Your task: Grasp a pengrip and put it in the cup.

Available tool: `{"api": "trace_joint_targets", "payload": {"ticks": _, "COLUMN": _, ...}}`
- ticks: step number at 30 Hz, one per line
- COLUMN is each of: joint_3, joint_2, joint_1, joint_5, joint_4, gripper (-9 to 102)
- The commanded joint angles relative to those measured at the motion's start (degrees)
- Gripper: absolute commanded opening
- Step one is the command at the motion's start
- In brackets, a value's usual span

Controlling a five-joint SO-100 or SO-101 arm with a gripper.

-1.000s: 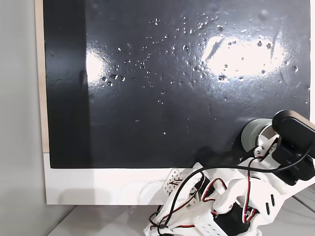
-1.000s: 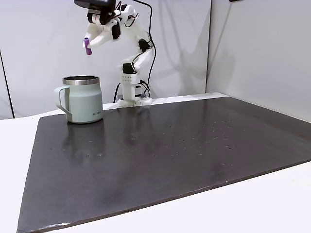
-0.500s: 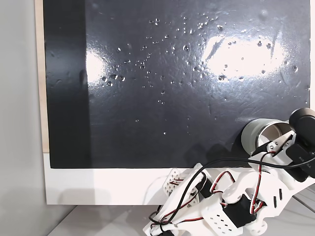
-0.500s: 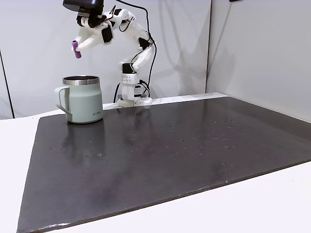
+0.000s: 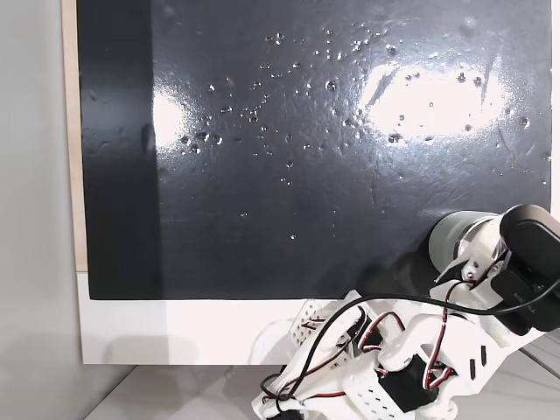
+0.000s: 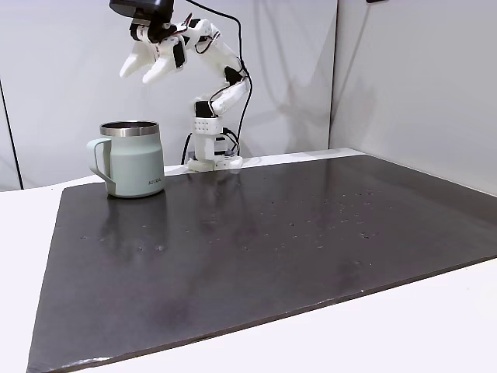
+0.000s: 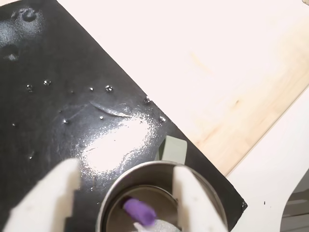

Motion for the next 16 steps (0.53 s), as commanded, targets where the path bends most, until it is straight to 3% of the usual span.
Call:
{"api": "trace_joint_targets", "payload": {"ticks": 1, "joint_3": -0.4, "joint_2": 1.1, "joint_1": 0.5, "joint_5": 0.3, "joint_4": 0.2, "gripper": 31}}
{"api": "trace_joint_targets", "payload": {"ticks": 16, "joint_3": -0.4, "joint_2": 0.6, "joint_1": 0.5, "joint_5": 0.3, "joint_4": -0.1, "gripper": 31}}
